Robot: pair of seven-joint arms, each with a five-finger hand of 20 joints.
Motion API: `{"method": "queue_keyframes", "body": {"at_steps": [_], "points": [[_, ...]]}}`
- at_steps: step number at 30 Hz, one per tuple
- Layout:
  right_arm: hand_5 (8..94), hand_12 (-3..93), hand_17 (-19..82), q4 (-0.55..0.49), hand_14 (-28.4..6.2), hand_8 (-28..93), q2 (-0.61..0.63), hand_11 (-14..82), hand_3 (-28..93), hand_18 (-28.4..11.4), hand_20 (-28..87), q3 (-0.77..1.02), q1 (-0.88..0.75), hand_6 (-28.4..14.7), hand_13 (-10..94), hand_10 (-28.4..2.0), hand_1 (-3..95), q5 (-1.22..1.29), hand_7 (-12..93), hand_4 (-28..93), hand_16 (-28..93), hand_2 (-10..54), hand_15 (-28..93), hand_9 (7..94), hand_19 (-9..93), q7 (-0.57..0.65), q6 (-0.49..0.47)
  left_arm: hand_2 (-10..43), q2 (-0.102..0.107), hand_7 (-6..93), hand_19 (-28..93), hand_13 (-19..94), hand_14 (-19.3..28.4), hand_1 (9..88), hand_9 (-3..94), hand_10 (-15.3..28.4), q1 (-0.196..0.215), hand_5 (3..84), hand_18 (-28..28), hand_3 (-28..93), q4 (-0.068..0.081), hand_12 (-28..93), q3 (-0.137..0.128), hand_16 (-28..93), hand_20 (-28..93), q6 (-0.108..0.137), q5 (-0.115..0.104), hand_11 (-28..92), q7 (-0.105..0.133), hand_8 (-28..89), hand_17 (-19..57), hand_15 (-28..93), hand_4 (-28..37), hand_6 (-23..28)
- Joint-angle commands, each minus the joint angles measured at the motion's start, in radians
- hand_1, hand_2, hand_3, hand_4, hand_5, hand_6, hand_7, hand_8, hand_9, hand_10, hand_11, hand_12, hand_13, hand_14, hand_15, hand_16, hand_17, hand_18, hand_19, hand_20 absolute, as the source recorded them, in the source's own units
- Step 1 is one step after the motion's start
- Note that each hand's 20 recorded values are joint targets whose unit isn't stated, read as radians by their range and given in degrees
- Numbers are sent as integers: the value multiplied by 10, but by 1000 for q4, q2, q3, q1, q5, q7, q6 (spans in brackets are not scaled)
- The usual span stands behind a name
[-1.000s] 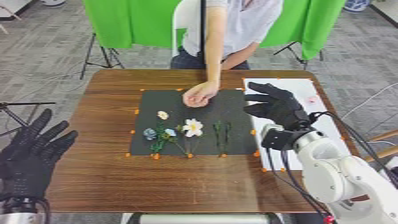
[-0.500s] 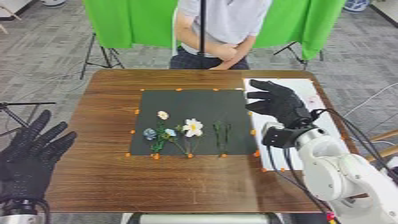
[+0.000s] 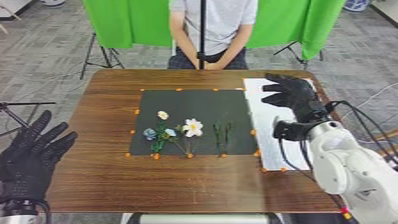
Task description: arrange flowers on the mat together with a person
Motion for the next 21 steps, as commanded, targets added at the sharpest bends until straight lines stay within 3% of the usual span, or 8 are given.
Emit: {"method": "queue_keyframes", "body": {"at_steps": [1,2,3,6,8,12,20,21], "points": [[519,144,85,41,-189,-124,65,139,760,-269,154,11,66,5,464,-162,238,-62,136,-247,113,19,491,523,565,78,59,89,-7,93,437,224,227,141,311,151,11,302,197,739,-6,121,5,-59,209,3,6,168,-9,-83,-77,455,-283,39],[519,144,87,48,-189,-124,72,138,760,-269,154,1,83,5,465,-163,239,-88,135,-246,113,19,493,521,567,98,72,89,6,93,437,224,226,141,311,151,15,302,197,739,-6,121,7,-59,209,7,-7,168,7,-83,-77,455,-283,39],[517,143,90,53,-188,-123,79,136,760,-271,155,-8,94,5,466,-164,239,-124,134,-246,113,18,495,519,572,129,84,89,1,94,437,224,226,141,311,151,12,301,198,738,-6,120,8,-59,209,6,-2,168,-2,-83,-77,455,-283,39],[511,144,99,89,-187,-122,81,132,758,-271,156,-100,214,3,473,-166,244,-224,132,-245,112,15,503,513,584,245,118,89,28,94,437,223,226,141,311,151,25,302,197,739,-5,120,8,-59,209,12,-25,168,25,-83,-77,455,-283,39],[505,144,106,103,-188,-121,95,128,758,-271,157,-113,230,3,476,-170,246,-239,130,-244,111,14,510,505,596,266,128,89,34,95,437,224,226,141,311,150,31,302,197,739,-7,120,7,-59,209,18,-30,168,33,-83,-77,455,-283,39],[497,143,119,138,-183,-120,120,120,758,-270,156,-157,281,3,486,-172,255,-347,127,-242,109,7,522,491,611,372,113,89,23,94,438,223,227,142,310,149,27,302,197,740,-8,120,8,-59,209,15,-19,168,23,-83,-77,456,-283,40],[480,143,144,261,-175,-116,164,104,756,-267,151,-346,475,3,506,-173,274,-574,120,-239,102,-5,543,467,646,586,62,88,69,94,438,223,227,144,310,150,42,301,197,740,-8,119,15,-59,209,32,-62,169,75,-83,-77,456,-283,39],[478,143,145,277,-174,-115,164,102,756,-266,149,-360,493,4,508,-173,275,-594,120,-238,100,-6,546,465,649,611,42,88,83,94,438,223,227,144,310,150,47,301,197,739,-8,120,16,-59,209,35,-74,169,90,-83,-77,456,-283,39]]}}
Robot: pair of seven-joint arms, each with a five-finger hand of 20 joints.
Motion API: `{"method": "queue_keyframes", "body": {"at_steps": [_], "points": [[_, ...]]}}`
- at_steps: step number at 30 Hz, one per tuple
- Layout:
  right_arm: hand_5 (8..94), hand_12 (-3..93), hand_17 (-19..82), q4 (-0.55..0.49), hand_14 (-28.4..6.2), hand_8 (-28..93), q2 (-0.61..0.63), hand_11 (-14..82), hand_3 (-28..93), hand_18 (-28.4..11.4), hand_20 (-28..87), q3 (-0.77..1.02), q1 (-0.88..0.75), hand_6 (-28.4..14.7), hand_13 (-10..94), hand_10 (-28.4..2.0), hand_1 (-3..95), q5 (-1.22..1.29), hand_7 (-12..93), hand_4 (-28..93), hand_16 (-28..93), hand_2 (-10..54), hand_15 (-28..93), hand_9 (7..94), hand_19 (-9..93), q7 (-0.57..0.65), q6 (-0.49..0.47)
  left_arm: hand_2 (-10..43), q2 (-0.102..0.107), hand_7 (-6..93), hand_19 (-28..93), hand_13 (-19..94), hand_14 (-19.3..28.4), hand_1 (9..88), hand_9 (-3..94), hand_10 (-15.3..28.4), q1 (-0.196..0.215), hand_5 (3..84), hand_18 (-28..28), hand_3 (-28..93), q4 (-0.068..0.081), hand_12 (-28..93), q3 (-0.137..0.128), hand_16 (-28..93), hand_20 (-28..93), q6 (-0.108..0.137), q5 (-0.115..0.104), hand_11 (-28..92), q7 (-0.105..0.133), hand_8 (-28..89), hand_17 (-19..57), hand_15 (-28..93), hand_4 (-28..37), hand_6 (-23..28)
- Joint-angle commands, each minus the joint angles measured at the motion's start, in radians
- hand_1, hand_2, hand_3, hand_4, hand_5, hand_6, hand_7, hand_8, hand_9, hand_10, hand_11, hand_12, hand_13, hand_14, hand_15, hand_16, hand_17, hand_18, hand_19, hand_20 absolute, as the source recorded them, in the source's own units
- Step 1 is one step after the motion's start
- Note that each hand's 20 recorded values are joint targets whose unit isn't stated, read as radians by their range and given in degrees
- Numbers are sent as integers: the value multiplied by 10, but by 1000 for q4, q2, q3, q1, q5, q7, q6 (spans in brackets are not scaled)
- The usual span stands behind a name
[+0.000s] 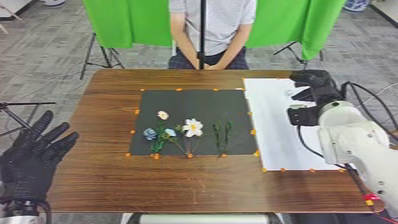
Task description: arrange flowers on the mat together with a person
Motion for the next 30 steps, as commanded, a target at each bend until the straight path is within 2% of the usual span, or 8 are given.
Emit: {"method": "queue_keyframes", "body": {"at_steps": [1,2,8,12,15,22,27,30], "points": [[474,144,147,116,-174,-115,49,101,758,-265,147,-127,180,4,508,-173,278,-182,119,-237,100,-9,547,463,651,169,-86,88,52,94,439,223,227,144,310,150,26,301,197,739,-3,120,11,-59,209,23,-49,169,51,-83,-77,456,-283,39],[471,145,149,129,-173,-115,56,101,758,-265,145,-154,205,4,508,-174,280,-188,120,-237,98,-11,549,458,655,178,-88,88,76,94,439,223,228,144,310,150,39,301,197,739,-3,120,11,-59,209,31,-72,169,81,-83,-77,456,-283,39],[464,145,156,223,-169,-113,63,90,760,-263,129,-301,337,2,517,-176,288,-270,119,-240,90,-18,562,443,670,260,-178,89,73,94,439,223,227,145,310,150,32,301,198,738,-3,120,12,-59,209,28,-66,170,68,-83,-77,456,-283,39],[460,145,158,284,-168,-113,51,85,762,-263,121,-375,404,2,517,-177,294,-296,119,-241,87,-25,566,434,675,294,-267,88,42,94,439,223,227,146,310,151,4,301,197,739,0,119,12,-59,208,17,-32,170,22,-83,-77,457,-283,39],[445,146,159,335,-168,-113,33,83,763,-264,115,-452,468,3,516,-180,299,-311,114,-242,85,-31,567,427,679,307,-310,88,53,94,439,223,227,147,310,151,4,301,198,739,1,119,11,-59,209,20,-41,170,29,-83,-77,457,-283,39],[430,147,164,448,-165,-111,-16,79,773,-261,102,-542,556,19,522,-181,320,-317,111,-244,81,-44,571,426,693,315,-405,86,40,95,439,223,226,151,310,150,-31,301,198,745,6,120,6,-60,208,2,-8,171,-18,-83,-77,457,-283,39],[417,147,165,473,-162,-112,-29,79,777,-257,94,-582,588,25,524,-181,326,-319,112,-248,80,-52,574,426,697,318,-447,85,0,96,439,223,227,157,310,150,-51,301,197,746,8,119,-3,-60,208,-17,30,171,-71,-84,-77,458,-283,39],[411,147,166,491,-161,-113,-42,78,777,-257,88,-580,581,25,523,-181,331,-308,113,-250,79,-55,574,425,699,322,-475,85,3,97,439,223,227,158,309,150,-53,301,197,746,8,120,3,-60,208,-15,24,171,-62,-84,-77,458,-283,39]]}}
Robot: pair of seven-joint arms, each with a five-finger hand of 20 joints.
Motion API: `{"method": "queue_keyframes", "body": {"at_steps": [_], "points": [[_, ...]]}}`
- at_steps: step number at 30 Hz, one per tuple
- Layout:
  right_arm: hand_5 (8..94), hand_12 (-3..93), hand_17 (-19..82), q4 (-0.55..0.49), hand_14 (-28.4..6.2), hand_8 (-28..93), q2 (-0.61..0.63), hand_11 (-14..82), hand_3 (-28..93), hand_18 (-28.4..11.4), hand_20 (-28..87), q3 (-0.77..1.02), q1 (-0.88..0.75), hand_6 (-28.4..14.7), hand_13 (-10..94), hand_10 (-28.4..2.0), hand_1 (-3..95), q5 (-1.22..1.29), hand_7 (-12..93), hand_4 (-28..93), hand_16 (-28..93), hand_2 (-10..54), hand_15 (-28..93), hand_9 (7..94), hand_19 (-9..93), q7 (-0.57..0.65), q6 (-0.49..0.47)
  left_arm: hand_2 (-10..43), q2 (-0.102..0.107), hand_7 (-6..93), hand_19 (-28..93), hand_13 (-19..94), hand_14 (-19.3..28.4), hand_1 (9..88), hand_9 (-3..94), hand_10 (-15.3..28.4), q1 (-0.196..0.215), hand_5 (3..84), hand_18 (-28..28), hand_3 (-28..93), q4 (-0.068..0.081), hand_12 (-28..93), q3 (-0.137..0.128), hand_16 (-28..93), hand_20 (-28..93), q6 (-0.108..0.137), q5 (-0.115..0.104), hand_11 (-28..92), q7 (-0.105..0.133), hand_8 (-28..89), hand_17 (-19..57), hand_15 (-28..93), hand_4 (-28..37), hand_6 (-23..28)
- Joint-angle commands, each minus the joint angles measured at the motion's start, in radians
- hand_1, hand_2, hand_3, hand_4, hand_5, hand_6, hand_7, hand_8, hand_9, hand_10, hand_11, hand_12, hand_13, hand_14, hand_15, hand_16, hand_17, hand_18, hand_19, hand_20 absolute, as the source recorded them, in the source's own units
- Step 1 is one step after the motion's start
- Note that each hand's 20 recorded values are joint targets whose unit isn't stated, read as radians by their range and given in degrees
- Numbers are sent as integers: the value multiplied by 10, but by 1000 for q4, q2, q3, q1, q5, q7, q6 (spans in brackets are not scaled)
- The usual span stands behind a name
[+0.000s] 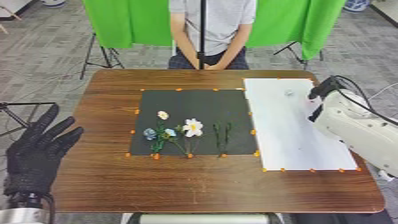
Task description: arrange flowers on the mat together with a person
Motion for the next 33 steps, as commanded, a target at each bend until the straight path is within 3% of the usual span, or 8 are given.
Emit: {"method": "queue_keyframes", "body": {"at_steps": [1,2,4,13,18,24,26,33], "points": [[410,147,166,25,-161,-113,-28,78,777,-257,87,-17,24,27,523,-180,333,1,114,-250,79,-57,573,425,699,10,-64,85,-30,96,439,223,227,158,310,150,-10,301,197,746,6,119,1,-60,208,-21,20,170,-22,-85,-77,458,-283,39],[410,146,166,29,-160,-113,-33,77,777,-257,86,-14,20,28,523,-180,335,0,115,-251,79,-59,573,425,699,9,-81,85,-31,96,439,223,227,159,310,150,-15,301,197,747,7,119,2,-60,208,-20,23,170,-25,-85,-77,458,-283,39],[416,147,166,40,-160,-113,-43,80,776,-257,83,-19,23,34,523,-179,339,9,118,-252,79,-61,573,433,699,9,-109,85,-2,97,439,223,227,160,310,150,1,301,197,747,6,119,4,-60,208,-8,-11,170,16,-84,-77,458,-283,39],[483,142,173,87,-149,-125,-78,94,771,-261,71,-46,24,38,556,-156,371,-14,134,-264,80,-82,552,489,697,-11,-150,85,33,96,439,223,227,162,309,150,24,301,197,748,6,119,2,-61,207,2,-48,171,68,-84,-77,457,-283,39],[634,142,225,103,-89,-131,-92,143,748,-233,53,-129,40,54,668,-104,456,-106,163,-281,137,-95,484,671,696,-6,-63,86,37,96,439,222,228,163,309,150,6,301,197,746,10,119,11,-61,207,1,-47,171,62,-84,-77,458,-283,39],[801,328,306,110,5,-10,-94,84,584,-169,31,-162,29,49,811,-47,598,-152,237,-282,311,-95,383,909,753,-5,33,85,25,96,439,222,227,160,309,150,-12,301,197,748,14,119,17,-61,207,-7,-29,172,34,-84,-77,458,-283,39],[827,331,316,102,6,-3,-90,122,580,-157,19,-161,22,53,837,-39,605,-164,253,-283,311,-95,387,931,768,-3,50,86,41,96,439,222,227,161,309,150,3,302,197,747,12,119,14,-61,207,2,-51,172,59,-84,-77,458,-283,40],[849,331,321,59,13,1,-80,150,585,-151,13,-131,-1,51,859,-37,613,-189,250,-283,311,-95,392,937,780,-8,112,86,53,96,439,222,227,161,309,149,16,302,197,747,9,119,14,-60,207,8,-66,172,78,-84,-77,457,-283,40]]}}
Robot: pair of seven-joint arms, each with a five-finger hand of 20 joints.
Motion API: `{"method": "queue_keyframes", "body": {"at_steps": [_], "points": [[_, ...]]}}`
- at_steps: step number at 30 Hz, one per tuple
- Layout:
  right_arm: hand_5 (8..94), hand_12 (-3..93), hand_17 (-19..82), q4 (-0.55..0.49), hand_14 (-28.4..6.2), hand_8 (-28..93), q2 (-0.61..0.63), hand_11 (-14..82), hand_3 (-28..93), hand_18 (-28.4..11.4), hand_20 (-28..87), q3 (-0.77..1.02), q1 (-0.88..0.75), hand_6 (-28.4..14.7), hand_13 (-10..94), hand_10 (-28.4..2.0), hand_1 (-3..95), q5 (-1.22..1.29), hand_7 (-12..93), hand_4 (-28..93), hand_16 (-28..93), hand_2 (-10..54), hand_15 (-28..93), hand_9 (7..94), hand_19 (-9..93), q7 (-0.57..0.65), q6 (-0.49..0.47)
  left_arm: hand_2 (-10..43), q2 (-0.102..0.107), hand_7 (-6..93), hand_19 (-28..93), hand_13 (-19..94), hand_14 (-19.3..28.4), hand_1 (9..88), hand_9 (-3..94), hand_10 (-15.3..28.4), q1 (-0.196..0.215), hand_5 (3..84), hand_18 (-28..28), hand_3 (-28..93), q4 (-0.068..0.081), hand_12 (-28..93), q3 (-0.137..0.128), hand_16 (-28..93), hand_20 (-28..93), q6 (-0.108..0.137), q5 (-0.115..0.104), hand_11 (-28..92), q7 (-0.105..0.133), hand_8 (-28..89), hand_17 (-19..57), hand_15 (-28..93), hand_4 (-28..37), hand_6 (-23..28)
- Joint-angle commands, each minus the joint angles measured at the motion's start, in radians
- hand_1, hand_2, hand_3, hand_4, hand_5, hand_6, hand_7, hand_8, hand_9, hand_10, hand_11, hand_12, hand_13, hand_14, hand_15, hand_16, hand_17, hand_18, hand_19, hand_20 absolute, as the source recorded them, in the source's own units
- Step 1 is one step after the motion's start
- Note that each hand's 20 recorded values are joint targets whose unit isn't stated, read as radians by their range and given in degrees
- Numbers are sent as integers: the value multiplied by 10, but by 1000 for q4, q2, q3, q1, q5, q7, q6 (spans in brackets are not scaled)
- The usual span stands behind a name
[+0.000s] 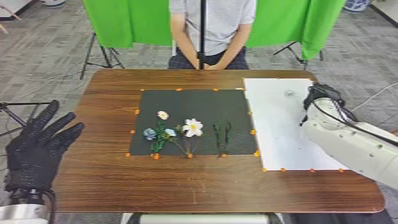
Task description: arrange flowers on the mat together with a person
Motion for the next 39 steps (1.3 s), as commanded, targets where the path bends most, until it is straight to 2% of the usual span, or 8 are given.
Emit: {"method": "queue_keyframes", "body": {"at_steps": [1,10,16,20,30,37,38,39], "points": [[850,331,320,-57,13,1,9,151,586,-151,12,26,-38,51,859,-38,614,-43,249,-283,313,-95,392,937,781,-9,62,86,7,95,439,222,227,162,309,149,34,302,197,747,-1,119,-3,-61,206,11,-18,172,17,-84,-77,457,-283,41],[858,332,318,-188,15,8,26,158,599,-148,8,38,-20,46,862,-44,614,-139,243,-283,325,-95,390,937,786,-52,170,85,47,95,439,222,227,162,309,150,73,303,197,749,-9,119,-16,-61,206,28,-60,172,65,-84,-77,458,-283,41],[858,334,315,-312,16,12,18,157,614,-146,8,-29,32,45,863,-45,604,-167,240,-283,330,-95,388,937,788,-125,212,87,-1,96,440,222,227,163,309,150,49,303,197,747,-11,119,-16,-61,207,13,-6,172,12,-84,-77,459,-283,41],[857,335,311,-347,16,14,-19,154,616,-145,8,-119,82,45,862,-42,602,-162,240,-283,333,-95,388,937,790,-175,232,86,-50,96,439,222,227,163,309,150,16,302,197,748,-10,119,-15,-61,206,-6,45,173,-58,-84,-77,459,-283,41],[849,342,299,-328,15,13,-105,140,630,-144,11,-281,136,46,853,-40,591,-132,245,-283,336,-95,395,937,788,-200,205,86,-69,95,440,222,227,164,309,149,-6,303,197,750,-4,119,-15,-62,206,-23,73,173,-100,-84,-77,459,-283,42],[842,346,288,-324,11,10,-113,133,636,-148,13,-328,135,46,845,-39,588,-117,251,-283,336,-95,398,937,784,-212,181,86,-64,95,440,222,227,165,309,150,-14,304,197,750,1,118,-14,-62,206,-29,74,173,-111,-84,-77,459,-283,42],[842,346,286,-323,10,10,-113,132,638,-149,13,-329,128,46,843,-39,587,-122,252,-283,337,-95,399,937,783,-214,174,86,-77,95,439,222,227,165,309,150,-20,304,197,750,1,118,-16,-61,206,-36,86,173,-132,-84,-77,459,-283,42],[841,347,284,-321,9,10,-114,131,639,-150,14,-339,134,45,840,-40,587,-124,253,-283,336,-95,398,937,781,-214,171,86,-63,96,439,222,227,165,309,150,-17,304,197,751,3,118,-14,-62,206,-33,74,173,-117,-84,-77,459,-283,42]]}}
